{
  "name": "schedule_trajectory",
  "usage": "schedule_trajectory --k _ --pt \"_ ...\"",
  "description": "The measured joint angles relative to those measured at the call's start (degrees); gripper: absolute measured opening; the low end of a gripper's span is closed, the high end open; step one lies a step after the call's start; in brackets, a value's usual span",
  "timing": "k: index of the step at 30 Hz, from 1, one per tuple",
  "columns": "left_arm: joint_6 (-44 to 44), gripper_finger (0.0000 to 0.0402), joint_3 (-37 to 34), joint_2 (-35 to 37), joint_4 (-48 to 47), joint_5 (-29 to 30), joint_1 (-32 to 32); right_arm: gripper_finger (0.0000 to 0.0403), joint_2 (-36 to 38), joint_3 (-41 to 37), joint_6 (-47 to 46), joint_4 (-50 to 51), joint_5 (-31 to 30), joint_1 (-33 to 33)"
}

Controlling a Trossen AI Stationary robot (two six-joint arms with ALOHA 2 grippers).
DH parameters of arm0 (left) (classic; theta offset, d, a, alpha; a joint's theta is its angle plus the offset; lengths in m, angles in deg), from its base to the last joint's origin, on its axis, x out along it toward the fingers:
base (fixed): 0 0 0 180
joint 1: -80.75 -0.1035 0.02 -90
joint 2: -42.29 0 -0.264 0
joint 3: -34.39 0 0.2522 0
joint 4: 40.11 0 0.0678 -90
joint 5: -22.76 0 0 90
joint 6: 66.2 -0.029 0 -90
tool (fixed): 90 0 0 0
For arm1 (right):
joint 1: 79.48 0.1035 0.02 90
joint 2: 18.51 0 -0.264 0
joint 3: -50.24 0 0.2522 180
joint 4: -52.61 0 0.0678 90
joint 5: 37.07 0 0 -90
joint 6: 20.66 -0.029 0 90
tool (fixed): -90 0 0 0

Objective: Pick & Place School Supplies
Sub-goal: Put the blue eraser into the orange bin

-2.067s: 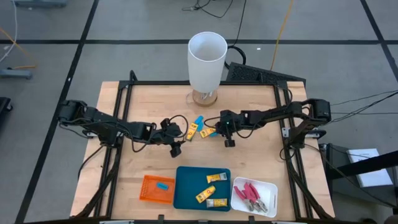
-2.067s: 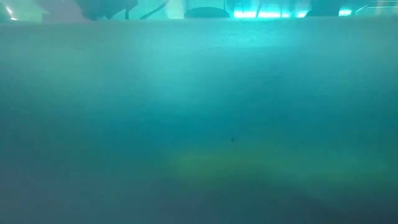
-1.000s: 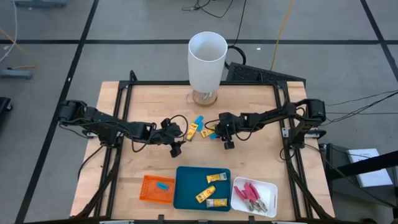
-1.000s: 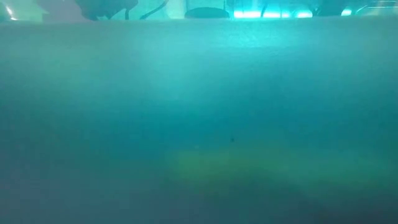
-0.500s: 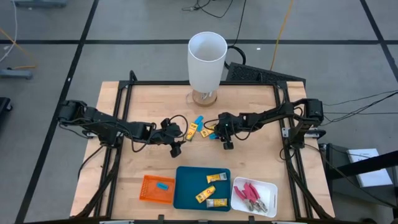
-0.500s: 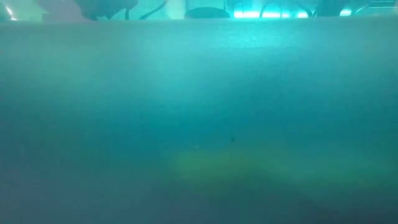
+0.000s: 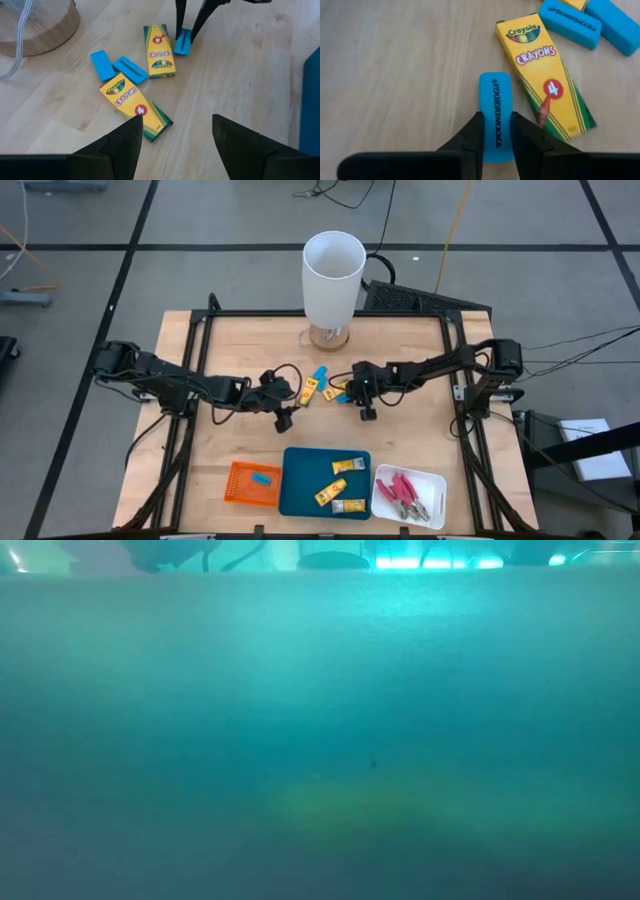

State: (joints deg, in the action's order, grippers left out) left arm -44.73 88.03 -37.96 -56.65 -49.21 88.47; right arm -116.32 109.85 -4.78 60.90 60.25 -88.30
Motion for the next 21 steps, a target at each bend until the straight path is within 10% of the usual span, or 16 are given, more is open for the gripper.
schedule_trajectory --k 21 --pt "16.77 0.0244 0.0 0.0 22.59 3.07 -3.09 0.006 10.13 0.02 11.94 -13.11 -33.41 11.81"
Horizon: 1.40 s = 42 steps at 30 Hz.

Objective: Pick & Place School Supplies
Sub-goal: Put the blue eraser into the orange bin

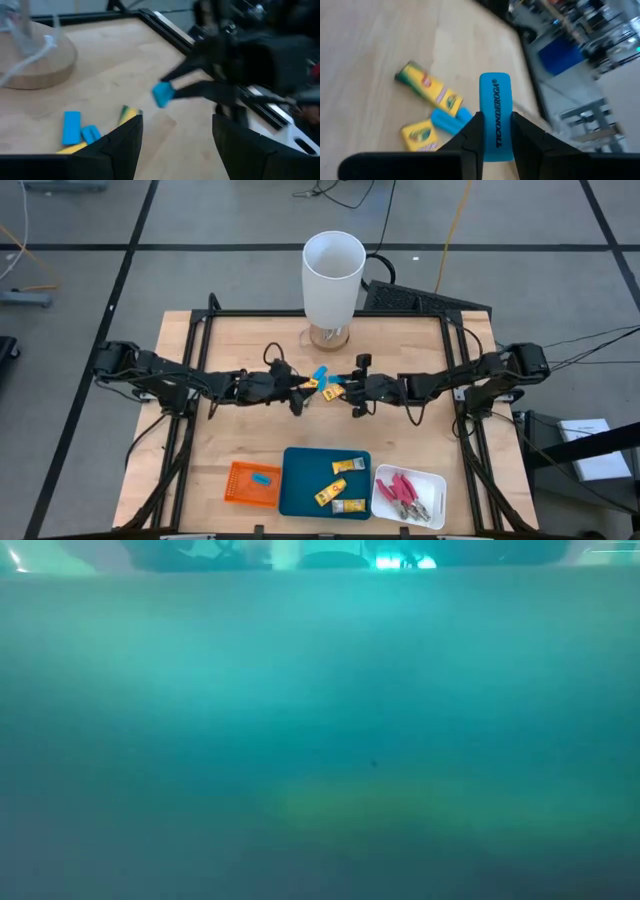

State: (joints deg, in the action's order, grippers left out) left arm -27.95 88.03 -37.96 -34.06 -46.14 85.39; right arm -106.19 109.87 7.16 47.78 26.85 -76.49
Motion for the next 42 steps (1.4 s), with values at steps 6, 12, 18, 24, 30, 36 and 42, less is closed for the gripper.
schedule_trajectory --k 6,12,18,24,30,36,42 --pt "4.55 0.0244 0.0 0.0 0.1 0.38 -2.41 0.006 0.0 0.02 3.5 -8.09 -4.17 2.52" --pt "4.47 0.0244 0.0 0.0 3.02 -2.16 -3.12 0.006 0.0 0.02 4.77 -11.46 -3.98 3.21" --pt "2.83 0.0244 0.0 0.0 5.58 -3.68 -3.12 0.0063 0.0 0.02 4.73 -11.43 -3.97 3.18" --pt "3.79 0.0244 -0.01 -4.0 10.68 -4.59 -3.12 0.0059 0.0 0.04 4.54 -12.04 -3.94 3.18" --pt "4.21 0.0244 0.0 -9.5 17.55 -6.29 -3.88 0.0062 0.0 0.04 4.39 -12.02 -3.91 3.18" --pt "4.28 0.0244 0.0 -9.57 18.06 -6.26 -5.21 0.0062 0.0 0.04 4.41 -11.55 -3.91 3.18" --pt "4.28 0.0243 0.0 -9.78 20.88 -10.74 -6.07 0.006 0.0 0.04 4.4 -11.45 -3.89 3.11"
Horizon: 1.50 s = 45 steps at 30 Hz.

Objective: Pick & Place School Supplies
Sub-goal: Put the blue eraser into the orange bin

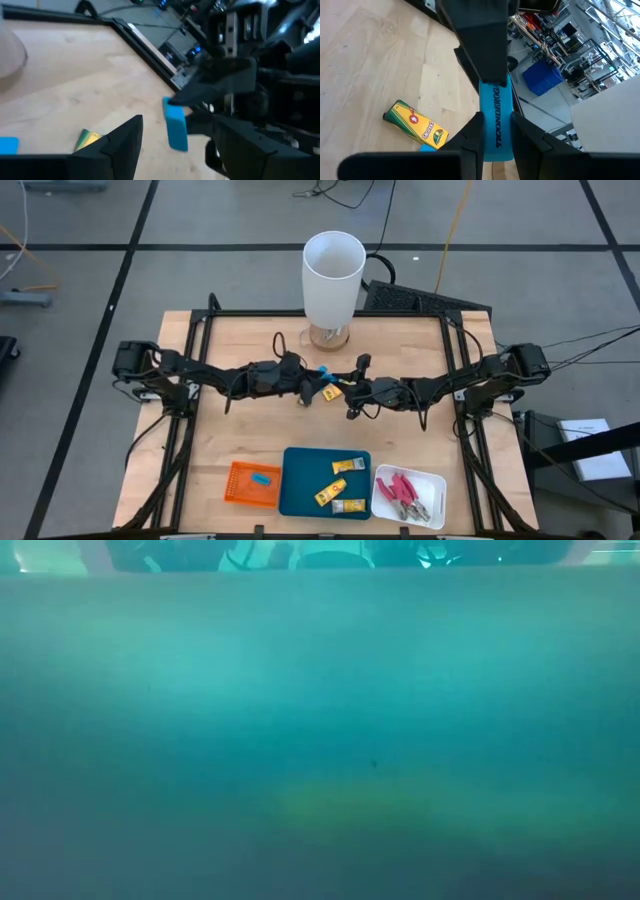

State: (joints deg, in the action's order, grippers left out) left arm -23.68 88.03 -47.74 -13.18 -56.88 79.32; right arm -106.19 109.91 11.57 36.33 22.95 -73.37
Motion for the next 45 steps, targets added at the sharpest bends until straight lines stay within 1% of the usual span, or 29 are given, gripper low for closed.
schedule_trajectory --k 4,25,33,35,37,45 --pt "0.22 0.0243 0.0 -0.01 0.15 -1.14 0.04 0.0062 0.0 0.02 0.0 0.02 0.0 0.0" --pt "0.15 0.0243 0.02 -0.31 1.85 -1.41 0.2 0.0062 0.0 0.04 0.0 0.02 0.02 0.0" --pt "-1.02 0.0242 0.09 -0.73 2.63 -2.38 0.28 0.0062 0.02 0.04 -0.02 0.07 0.02 0.0" --pt "-1.31 0.0231 0.09 -0.71 3.13 -2.35 0.24 0.0062 0.02 0.04 0.0 0.03 0.03 0.0" --pt "-1.29 0.0211 0.09 -0.71 2.78 -2.4 0.06 0.0062 0.02 0.04 -0.01 0.04 0.02 0.0" --pt "-1.75 0.0098 0.07 -0.73 2.47 -2.3 0.0 0.0062 0.11 0.04 0.0 -0.04 0.02 0.0"
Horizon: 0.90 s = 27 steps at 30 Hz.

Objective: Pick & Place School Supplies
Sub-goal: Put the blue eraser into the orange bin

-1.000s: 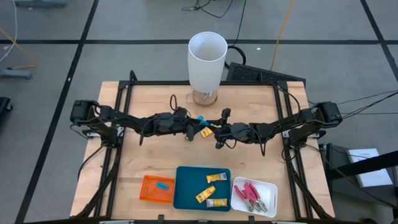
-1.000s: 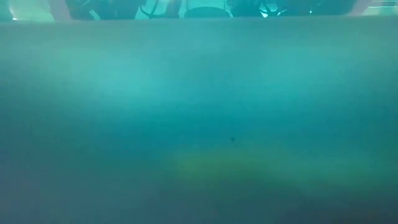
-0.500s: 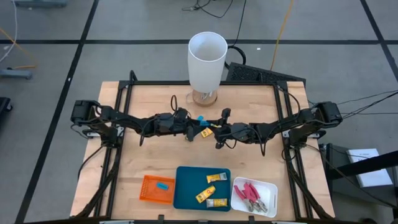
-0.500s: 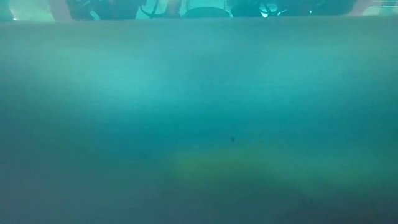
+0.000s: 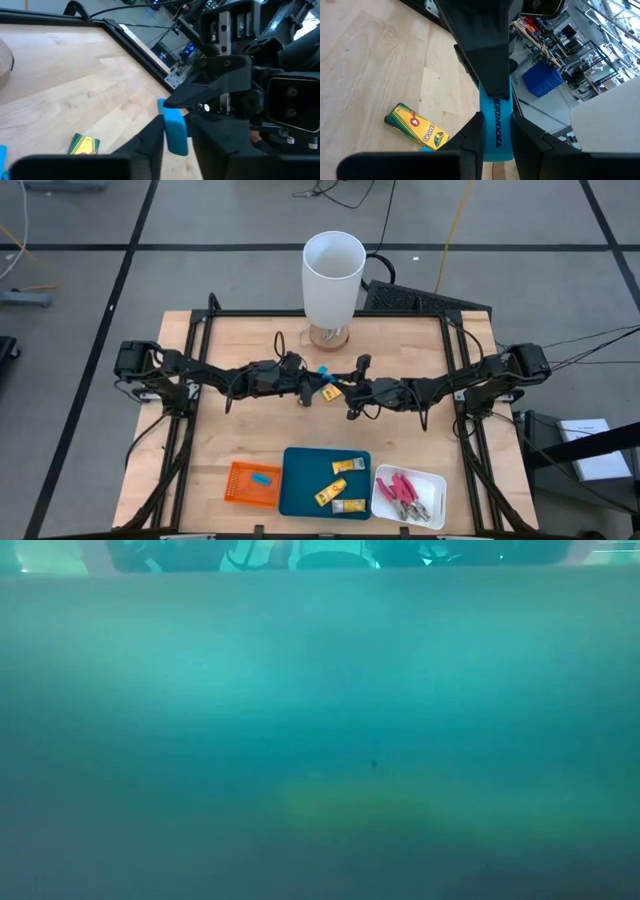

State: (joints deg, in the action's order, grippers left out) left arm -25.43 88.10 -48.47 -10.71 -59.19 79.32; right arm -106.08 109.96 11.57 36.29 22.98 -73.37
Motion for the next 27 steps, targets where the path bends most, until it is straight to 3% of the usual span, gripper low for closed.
schedule_trajectory --k 5,10,16,19,27 --pt "-1.01 0.0053 -0.02 0.0 -0.09 0.38 0.0 0.0063 0.0 0.0 0.0 0.0 -0.02 0.0" --pt "-2.06 0.0039 -0.04 0.0 -0.07 0.35 0.0 0.0068 0.0 0.0 -0.28 0.09 -0.04 0.02" --pt "-3.18 0.0046 0.0 0.0 0.4 -0.75 -0.55 0.013 -0.02 0.04 -7.73 0.2 -0.41 0.02" --pt "-3.97 0.0037 0.02 0.0 0.65 -1.19 -0.94 0.0168 0.67 0.04 -13.19 1.58 -4.17 1.08" --pt "-6.24 0.004 0.02 0.39 0.66 -4.28 -1.95 0.0219 8.85 0.03 -27.17 18.39 -5.85 2.76"
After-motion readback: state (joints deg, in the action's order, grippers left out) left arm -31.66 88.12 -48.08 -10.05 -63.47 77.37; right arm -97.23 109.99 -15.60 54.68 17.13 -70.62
